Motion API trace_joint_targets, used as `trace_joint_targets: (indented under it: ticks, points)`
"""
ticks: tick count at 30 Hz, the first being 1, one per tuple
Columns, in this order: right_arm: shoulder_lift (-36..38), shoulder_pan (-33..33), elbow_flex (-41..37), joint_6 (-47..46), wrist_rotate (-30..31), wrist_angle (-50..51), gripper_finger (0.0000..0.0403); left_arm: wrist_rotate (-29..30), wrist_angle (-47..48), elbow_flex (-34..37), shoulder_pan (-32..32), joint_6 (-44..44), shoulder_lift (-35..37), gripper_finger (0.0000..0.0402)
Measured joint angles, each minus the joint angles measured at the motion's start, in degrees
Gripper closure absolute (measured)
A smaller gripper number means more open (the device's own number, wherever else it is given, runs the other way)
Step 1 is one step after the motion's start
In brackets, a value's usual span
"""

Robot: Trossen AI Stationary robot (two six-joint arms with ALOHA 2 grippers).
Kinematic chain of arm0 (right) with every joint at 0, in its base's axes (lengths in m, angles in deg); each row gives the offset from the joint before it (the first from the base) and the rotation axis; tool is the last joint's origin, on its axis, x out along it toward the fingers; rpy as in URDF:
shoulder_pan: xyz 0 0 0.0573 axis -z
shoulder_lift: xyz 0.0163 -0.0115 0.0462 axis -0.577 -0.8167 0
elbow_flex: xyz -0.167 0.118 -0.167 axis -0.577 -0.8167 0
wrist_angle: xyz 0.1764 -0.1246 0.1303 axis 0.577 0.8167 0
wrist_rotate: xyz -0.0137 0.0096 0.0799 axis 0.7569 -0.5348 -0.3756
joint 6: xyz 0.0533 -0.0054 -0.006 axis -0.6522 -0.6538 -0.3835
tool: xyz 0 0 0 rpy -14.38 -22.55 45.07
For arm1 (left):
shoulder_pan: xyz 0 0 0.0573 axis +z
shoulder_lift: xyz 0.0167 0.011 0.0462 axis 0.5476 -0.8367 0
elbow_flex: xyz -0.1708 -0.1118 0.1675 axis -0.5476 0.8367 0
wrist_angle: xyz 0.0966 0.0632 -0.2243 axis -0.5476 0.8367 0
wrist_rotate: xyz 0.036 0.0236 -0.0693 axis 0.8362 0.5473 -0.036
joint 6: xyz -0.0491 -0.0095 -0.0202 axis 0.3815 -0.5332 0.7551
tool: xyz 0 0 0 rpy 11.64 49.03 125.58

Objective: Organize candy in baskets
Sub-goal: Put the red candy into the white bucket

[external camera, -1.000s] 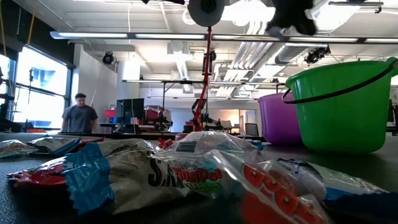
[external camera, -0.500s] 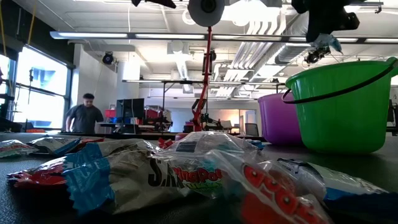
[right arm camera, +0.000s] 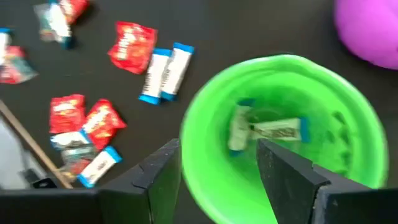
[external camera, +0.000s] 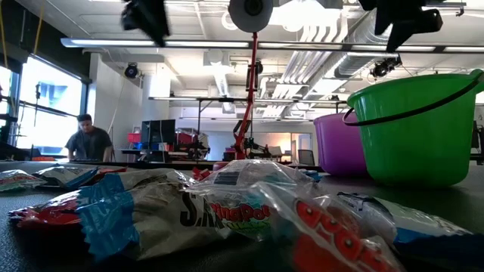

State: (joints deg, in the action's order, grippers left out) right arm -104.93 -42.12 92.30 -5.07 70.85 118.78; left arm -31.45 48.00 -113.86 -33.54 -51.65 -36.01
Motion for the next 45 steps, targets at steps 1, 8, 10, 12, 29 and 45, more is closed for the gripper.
trace_joint_targets:
  ticks: [1,8,10,12,29,45]
  points:
    - [-0.05,-0.34,0.00,0.06,0.02,-1.38,0.0200,-0.08,-0.09,2.62,-1.32,0.71,0.01,0.0253]
    - [-2.73,-1.91,0.00,2.89,-1.12,-7.08,0.0199,-5.07,-5.27,21.03,-10.43,-4.57,-0.81,0.0253]
    - [-3.86,-2.01,0.00,3.05,-2.48,-7.13,0.0199,-5.58,-9.06,25.21,-12.57,-7.75,-0.66,0.0253]
    - [-5.04,-2.20,0.00,3.16,-3.49,-7.11,0.0199,-5.52,-14.02,28.59,-14.11,-11.06,-0.85,0.0253]
    - [-13.12,-2.14,0.00,11.79,-8.08,-7.90,0.0199,-4.05,-31.87,39.65,-14.30,-19.46,-1.25,0.0253]
    - [-13.18,-2.14,0.00,10.24,-10.05,-12.57,0.0199,-4.06,-47.88,49.93,-14.32,-13.94,-0.94,0.0253]
